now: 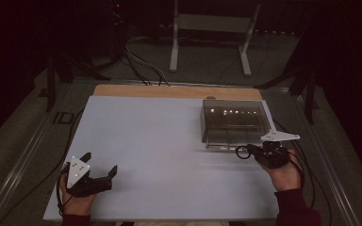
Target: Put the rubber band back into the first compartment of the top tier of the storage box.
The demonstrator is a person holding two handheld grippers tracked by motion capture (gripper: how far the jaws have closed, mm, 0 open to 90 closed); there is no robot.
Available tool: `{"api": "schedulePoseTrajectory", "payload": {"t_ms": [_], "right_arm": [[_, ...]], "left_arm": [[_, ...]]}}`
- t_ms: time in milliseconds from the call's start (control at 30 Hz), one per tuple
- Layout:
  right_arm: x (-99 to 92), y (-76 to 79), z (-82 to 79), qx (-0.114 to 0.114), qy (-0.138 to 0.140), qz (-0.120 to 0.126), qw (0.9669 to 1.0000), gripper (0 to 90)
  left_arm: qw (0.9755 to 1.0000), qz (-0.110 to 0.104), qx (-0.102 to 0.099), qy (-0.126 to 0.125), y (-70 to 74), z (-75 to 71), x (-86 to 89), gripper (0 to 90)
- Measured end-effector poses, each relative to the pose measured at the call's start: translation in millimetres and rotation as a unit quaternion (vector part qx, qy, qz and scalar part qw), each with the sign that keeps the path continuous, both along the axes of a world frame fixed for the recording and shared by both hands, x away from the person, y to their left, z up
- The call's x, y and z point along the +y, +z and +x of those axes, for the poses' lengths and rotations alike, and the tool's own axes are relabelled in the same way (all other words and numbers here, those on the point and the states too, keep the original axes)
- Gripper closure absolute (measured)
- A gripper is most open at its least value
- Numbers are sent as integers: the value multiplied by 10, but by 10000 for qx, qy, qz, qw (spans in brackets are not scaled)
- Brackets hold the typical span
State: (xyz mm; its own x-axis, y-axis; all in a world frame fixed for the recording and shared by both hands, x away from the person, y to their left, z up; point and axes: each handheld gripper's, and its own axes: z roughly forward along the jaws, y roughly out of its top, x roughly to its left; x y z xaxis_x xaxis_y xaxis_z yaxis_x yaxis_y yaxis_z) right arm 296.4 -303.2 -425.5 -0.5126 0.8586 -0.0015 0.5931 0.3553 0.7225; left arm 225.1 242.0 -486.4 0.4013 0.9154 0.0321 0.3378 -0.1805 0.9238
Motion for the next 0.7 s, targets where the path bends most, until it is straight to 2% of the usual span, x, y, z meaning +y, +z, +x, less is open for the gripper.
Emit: {"api": "schedulePoseTrajectory", "payload": {"t_ms": [700], "right_arm": [[50, 28, 78, -16, 20, 3, 10000, 878]], "left_arm": [[10000, -5, -2, -2, -2, 0, 1, 5]]}}
